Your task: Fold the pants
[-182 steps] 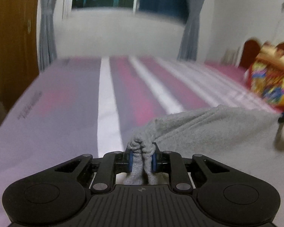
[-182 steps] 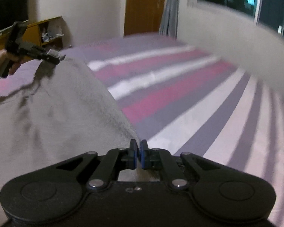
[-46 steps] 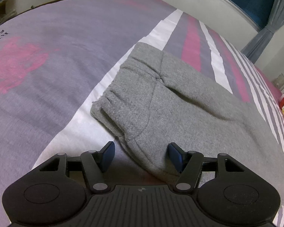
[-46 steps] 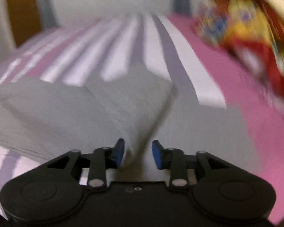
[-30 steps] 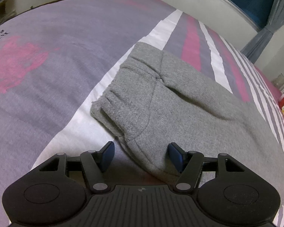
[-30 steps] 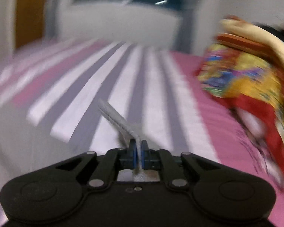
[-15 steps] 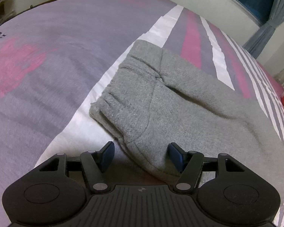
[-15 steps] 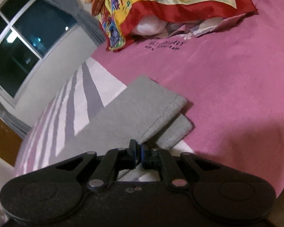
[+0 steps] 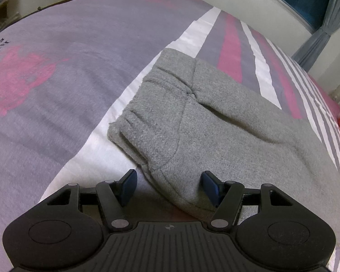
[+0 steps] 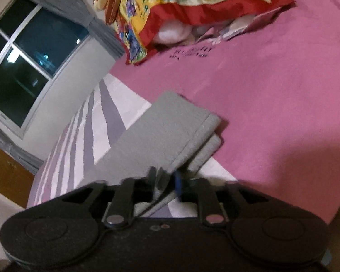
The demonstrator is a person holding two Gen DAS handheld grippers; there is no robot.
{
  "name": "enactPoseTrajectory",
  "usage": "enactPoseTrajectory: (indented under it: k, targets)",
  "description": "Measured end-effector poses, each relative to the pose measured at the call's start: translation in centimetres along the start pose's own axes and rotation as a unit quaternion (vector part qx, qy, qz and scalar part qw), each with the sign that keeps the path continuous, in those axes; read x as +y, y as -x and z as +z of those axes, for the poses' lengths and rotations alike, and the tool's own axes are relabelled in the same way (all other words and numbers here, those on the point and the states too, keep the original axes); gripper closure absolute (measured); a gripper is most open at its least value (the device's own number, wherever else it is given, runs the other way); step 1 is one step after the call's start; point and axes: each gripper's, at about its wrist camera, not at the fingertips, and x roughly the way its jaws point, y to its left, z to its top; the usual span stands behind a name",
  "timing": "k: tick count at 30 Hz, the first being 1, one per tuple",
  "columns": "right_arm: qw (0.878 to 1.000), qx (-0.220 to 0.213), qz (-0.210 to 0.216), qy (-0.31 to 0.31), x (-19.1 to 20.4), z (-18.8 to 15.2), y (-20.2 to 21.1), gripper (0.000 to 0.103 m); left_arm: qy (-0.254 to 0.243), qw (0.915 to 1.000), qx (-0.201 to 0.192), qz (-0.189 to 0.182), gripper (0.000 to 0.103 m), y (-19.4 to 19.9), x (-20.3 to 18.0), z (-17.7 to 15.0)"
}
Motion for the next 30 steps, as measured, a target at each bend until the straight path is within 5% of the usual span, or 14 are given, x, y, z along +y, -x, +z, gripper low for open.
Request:
enactPoseTrajectory:
  k: [6, 11, 14, 17, 19, 25, 30]
  targets:
    - [0.999, 0.011, -0.001, -0.035, -1.6, 1.6, -0.9, 0.094, 0.000, 1.0000, -0.004, 0.002, 0.038, 0.0, -0.1, -0.3]
    - [1.000, -0.022, 0.001, 0.018, 0.5, 1.7, -0.4, 0.099, 0.002, 1.0000, -0.003, 0.002, 0.038, 0.3, -0.1, -0.2]
    - [1.000, 0.002, -0.020, 0.012, -0.2, 1.2, -1.0, 0.089, 0.028, 0.9984, -0.048, 0.002, 0.038, 2.4, 0.6, -0.5]
    - [0.999, -0.006, 0.000, 0.033, 0.0, 0.3, 0.3, 0.070, 0.084, 0.9905, -0.107, -0.024, 0.039, 4.8, 3.1, -1.5]
    - [0.999, -0.004, -0.009, 0.049, 0.4, 0.0, 0.5, 0.048, 0.110, 0.9874, -0.106, -0.042, 0.052, 4.7, 4.5, -1.5]
    - [0.999, 0.009, -0.008, 0.044, 1.4, -0.1, -0.3, 0.047, 0.138, 0.9777, -0.123, -0.099, 0.066, 4.2, 4.8, -1.1]
    - [0.999, 0.012, -0.008, 0.035, 1.5, -0.8, -0.6, 0.046, 0.114, 0.9814, -0.110, -0.108, 0.066, 2.9, 3.1, -1.2]
